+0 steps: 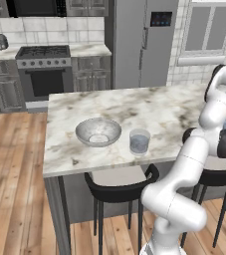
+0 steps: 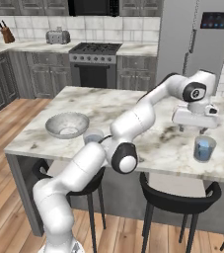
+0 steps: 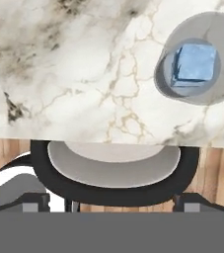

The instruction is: There are four ice cubes in the ice bowl. Place two ice cubes in each glass of water.

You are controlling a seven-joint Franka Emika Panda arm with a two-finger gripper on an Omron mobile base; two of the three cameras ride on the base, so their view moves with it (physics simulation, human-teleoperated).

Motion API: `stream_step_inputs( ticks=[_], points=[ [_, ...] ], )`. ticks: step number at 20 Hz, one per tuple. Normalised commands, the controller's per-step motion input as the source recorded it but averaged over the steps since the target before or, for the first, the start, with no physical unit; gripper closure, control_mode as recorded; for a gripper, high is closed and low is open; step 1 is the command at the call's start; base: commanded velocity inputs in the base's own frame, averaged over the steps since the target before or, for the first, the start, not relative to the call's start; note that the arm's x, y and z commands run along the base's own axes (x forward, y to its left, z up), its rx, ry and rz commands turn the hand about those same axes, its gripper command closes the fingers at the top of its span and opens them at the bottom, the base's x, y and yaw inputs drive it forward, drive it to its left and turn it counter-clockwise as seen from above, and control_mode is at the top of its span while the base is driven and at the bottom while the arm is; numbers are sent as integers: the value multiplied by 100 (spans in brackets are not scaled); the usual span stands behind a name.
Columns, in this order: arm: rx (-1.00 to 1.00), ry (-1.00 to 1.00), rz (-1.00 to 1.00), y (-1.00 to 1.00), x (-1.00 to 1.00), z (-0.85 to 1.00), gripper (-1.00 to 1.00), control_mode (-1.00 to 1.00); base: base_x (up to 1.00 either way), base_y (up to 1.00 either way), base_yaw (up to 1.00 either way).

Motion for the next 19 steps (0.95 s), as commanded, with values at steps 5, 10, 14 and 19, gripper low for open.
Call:
stream_step_inputs(
  ticks=[5,10,14,19],
  points=[
    [17,8,0,83,-81,-2,-100,-100,0,0,0],
    [3,0,1,78,-84,-37,-100,-100,0,0,0],
    [0,0,7,100,-66,-60,-100,-100,0,0,0],
    [-16,-3,14,75,-37,-16,-100,-100,0,0,0]
  ],
)
